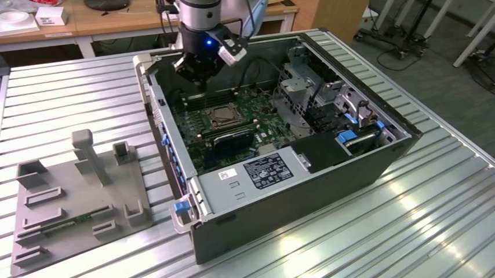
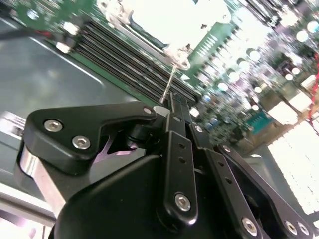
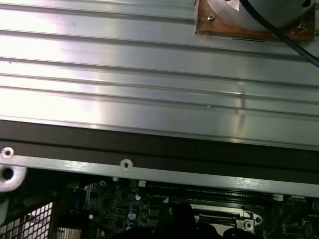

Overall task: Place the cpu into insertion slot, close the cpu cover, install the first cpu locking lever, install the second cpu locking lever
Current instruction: 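Install the first cpu locking lever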

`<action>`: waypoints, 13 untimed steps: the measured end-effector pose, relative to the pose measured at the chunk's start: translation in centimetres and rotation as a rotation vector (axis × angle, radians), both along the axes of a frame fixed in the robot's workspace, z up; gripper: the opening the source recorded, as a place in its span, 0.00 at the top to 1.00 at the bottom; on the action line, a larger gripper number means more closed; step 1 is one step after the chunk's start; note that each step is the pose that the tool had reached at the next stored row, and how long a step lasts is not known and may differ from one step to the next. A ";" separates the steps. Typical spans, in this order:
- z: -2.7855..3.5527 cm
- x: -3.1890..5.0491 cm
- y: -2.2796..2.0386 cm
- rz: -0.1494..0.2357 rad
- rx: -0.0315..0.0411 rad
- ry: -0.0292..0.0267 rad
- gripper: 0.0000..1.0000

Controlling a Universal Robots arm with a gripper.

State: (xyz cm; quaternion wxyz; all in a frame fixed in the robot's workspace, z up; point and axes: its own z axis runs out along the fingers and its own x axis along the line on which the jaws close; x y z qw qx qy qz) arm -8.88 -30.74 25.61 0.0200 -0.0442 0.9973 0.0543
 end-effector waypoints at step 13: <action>-0.64 2.89 0.00 0.000 0.0000 0.0098 0.89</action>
